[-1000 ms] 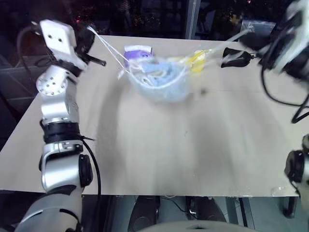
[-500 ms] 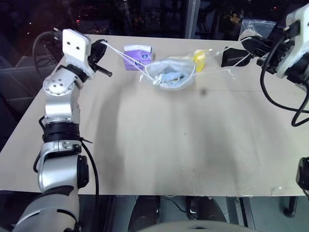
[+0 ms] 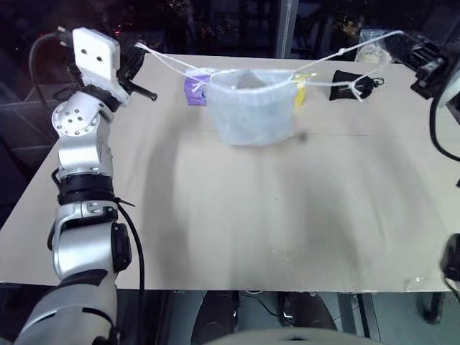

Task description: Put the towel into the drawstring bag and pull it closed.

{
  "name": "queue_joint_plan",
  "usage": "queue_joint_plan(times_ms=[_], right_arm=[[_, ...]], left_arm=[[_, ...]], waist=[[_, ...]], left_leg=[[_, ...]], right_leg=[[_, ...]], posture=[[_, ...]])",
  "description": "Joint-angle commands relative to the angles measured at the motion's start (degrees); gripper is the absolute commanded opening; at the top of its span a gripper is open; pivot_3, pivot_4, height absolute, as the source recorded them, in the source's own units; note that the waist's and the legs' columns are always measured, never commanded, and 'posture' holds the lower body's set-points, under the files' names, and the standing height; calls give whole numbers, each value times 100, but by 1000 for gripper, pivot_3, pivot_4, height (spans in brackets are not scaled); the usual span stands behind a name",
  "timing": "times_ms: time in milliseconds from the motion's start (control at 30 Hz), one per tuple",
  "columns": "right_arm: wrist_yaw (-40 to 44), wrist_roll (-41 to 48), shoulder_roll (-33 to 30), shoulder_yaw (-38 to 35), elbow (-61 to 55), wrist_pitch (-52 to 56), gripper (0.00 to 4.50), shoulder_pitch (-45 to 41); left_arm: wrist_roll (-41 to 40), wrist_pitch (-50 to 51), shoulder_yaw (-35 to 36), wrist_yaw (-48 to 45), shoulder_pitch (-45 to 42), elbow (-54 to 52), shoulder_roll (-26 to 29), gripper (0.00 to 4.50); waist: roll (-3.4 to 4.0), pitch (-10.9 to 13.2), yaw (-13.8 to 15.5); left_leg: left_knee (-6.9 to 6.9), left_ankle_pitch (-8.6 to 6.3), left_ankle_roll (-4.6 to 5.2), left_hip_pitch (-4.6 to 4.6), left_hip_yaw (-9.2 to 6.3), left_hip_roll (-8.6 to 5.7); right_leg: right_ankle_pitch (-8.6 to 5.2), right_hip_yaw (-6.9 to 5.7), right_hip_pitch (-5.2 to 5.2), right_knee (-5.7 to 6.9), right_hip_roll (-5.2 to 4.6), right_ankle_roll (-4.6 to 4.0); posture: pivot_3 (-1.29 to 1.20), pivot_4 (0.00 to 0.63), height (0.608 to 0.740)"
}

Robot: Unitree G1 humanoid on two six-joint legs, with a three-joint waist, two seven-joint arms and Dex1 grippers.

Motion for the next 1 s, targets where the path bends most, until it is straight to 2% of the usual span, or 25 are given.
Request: queue_joint_plan(times_ms=[33, 67, 167, 267, 333, 467, 633, 667, 733, 833, 900, 1000], right_arm=[[-47, -307, -338, 62, -161, -173, 0, 191], [22, -631, -473, 173, -39, -355, 0, 466], [-85, -884, -566, -2, 332, -586, 0, 808], [-528, -2370, -1274, 354, 1217, -1474, 0, 1263], [-924, -2966, -1491, 423, 1874, -1913, 0, 1384], [-1509, -3260, -1473, 37, 2997, -2495, 0, 1354], [-1588, -3274, -1463, 62, 3463, -2987, 0, 1140], [-1446, -3169, -1430, 59, 3423, -3101, 0, 1095], [-581, -2419, -1246, -8, 2874, -2916, 0, 1258], [642, -1385, -1036, 61, 1396, -2429, 0, 2170], [747, -1292, -831, 304, 732, -2297, 0, 2628], [584, -1348, -413, 754, 155, -2049, 0, 2886]], left_arm=[[-123, -19, 159, 162, -137, -213, 29, 41], [-55, 12, 116, 138, -50, -141, 59, 41], [28, -27, 64, 21, 198, -111, 141, 41], [299, -160, 214, 575, 177, 480, 427, 41], [436, -172, 353, 1135, 216, 1032, 590, 41], [277, 19, 683, 1952, 262, 1841, 847, 41], [43, -109, 711, 2020, 59, 2006, 793, 41], [-118, -239, 770, 1845, 8, 1900, 714, 41], [-690, -205, 826, 944, 79, 1462, 418, 41], [-1354, 717, 478, -325, 820, 272, -69, 41], [-1404, 1329, -34, -543, 1500, -838, -382, 41], [-1153, 1767, -520, -419, 2019, -1710, -727, 41]], waist=[[11, 8, -3], [10, 7, 2], [-4, -1, 10], [4, 4, 17], [4, 4, 8], [3, 5, -45], [3, 5, -25], [4, 5, -23], [3, 4, -19], [8, -2, 7], [19, -8, 1], [20, -1, 3]], left_leg=[[1, 0, 0, -6, 3, -2], [3, 0, 0, -13, 4, -7], [7, -1, 1, -8, 0, -6], [14, -1, 1, -10, 5, -11], [14, -1, 1, -6, 4, -11], [14, -1, 2, 4, 7, -8], [14, 0, 0, 0, 6, -7], [14, 0, 0, -1, 6, -7], [14, 0, 0, -2, 6, -8], [13, 7, -13, -3, 5, -4], [10, 12, -23, 2, 9, -2], [22, 9, -17, -3, 7, -8]], right_leg=[[1, 2, -2, 0, -2, 0], [1, 4, -9, 1, -7, 1], [0, -3, 3, -7, -7, 1], [0, 3, -1, -1, -11, 1], [0, 0, 0, 0, -11, 1], [0, 3, 5, -1, -9, 2], [0, 3, 3, 0, -7, 2], [0, 3, 4, 0, -7, 2], [0, 3, 4, -1, -8, 2], [-1, -3, 13, -7, -8, 3], [-10, -3, 21, -9, -11, 16], [-10, -3, 18, 2, -17, 18]], posture=[[0, 150, 740], [0, 150, 740], [0, 150, 740], [0, 150, 740], [0, 150, 740], [0, 150, 740], [0, 150, 740], [0, 150, 740], [0, 150, 740], [0, 150, 740], [0, 150, 740], [0, 150, 740]])
